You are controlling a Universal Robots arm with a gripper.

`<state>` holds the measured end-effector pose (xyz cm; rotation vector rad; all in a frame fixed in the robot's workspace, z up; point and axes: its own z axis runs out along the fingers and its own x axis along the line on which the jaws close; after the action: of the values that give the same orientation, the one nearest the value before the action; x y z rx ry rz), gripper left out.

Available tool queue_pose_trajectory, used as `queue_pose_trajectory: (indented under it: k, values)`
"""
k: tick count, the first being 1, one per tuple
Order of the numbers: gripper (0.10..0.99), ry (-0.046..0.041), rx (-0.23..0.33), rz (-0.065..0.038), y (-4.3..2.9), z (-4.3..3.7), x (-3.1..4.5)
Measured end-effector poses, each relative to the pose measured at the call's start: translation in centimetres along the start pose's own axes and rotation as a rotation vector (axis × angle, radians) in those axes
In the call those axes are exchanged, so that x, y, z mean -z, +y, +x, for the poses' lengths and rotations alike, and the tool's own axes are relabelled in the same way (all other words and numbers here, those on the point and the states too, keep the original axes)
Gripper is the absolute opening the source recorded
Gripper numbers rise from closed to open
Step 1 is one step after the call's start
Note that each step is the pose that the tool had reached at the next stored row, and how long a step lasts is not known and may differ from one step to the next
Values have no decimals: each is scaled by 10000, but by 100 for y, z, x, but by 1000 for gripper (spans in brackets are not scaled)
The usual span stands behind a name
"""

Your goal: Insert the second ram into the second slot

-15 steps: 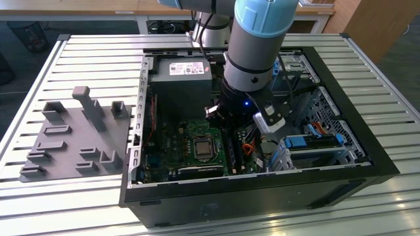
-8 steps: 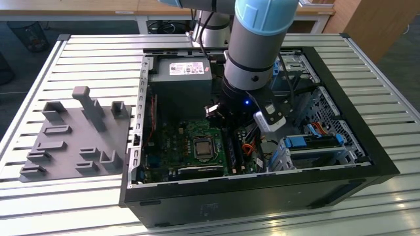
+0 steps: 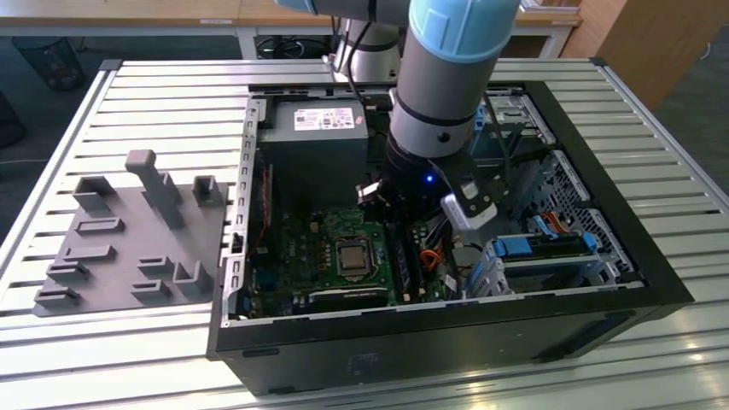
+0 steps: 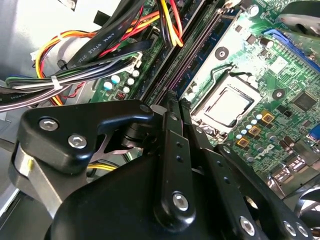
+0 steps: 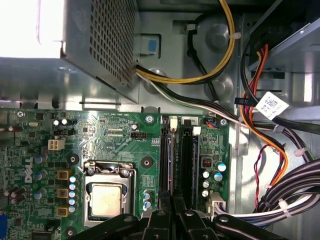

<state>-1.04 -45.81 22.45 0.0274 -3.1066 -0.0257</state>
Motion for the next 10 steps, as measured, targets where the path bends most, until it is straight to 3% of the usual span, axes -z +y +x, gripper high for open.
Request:
queue_pose_trajectory:
  k: [10]
  values:
    - [137,33,0,0,-4,-1,-27]
